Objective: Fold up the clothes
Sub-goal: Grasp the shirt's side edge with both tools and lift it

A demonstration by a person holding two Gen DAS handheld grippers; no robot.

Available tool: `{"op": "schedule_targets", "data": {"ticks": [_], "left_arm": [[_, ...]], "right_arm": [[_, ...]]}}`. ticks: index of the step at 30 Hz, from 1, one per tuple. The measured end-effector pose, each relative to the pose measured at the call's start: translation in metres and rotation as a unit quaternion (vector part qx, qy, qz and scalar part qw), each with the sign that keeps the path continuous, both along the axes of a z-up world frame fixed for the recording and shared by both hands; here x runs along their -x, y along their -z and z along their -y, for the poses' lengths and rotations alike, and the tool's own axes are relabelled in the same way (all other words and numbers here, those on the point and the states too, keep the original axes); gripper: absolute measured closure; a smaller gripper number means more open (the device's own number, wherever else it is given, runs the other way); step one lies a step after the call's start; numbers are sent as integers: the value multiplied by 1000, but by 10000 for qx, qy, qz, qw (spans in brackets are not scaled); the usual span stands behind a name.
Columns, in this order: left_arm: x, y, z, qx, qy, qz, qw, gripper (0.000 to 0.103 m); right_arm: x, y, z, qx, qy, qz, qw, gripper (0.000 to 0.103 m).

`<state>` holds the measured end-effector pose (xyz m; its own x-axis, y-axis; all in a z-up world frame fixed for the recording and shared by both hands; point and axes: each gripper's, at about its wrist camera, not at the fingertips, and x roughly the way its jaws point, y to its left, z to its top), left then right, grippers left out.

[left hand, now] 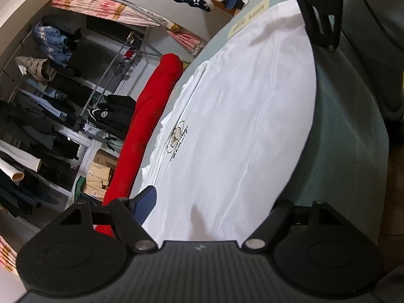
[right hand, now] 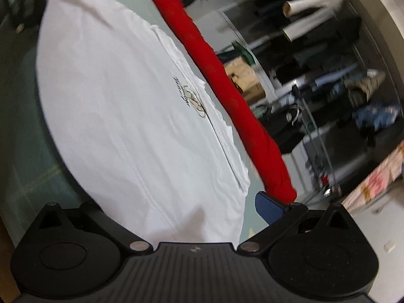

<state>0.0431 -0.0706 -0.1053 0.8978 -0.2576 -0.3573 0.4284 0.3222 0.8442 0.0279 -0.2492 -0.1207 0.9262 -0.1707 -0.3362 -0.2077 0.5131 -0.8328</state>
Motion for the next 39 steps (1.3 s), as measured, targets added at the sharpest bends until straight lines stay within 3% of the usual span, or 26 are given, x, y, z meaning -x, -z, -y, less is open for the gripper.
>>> {"op": "schedule_targets", "data": {"ticks": [6, 14, 18, 22, 28, 39], "left_arm": [[0, -3, -5, 108, -56, 32, 9999, 25], [-6, -7, -4, 111, -209, 123, 9996, 25], [-11, -9, -1, 63, -364, 173, 9992, 25], [-18, -18, 1, 128, -508, 258, 9983, 25], [-31, -31, 1, 288, -655, 521, 9961, 25], [-80, -45, 10, 356, -797, 797, 9930, 25]], "right_arm": [[-1, -5, 1, 102, -79, -129, 9998, 0], [-2, 3, -8, 965, -76, 314, 9948, 0], [-7, -3, -7, 913, 65, 630, 9938, 0], [-19, -4, -3, 912, 185, 542, 9942, 0], [-24, -14, -1, 1005, 229, 1116, 9884, 0], [-69, -21, 10, 1045, 402, 1502, 9823, 0]]}}
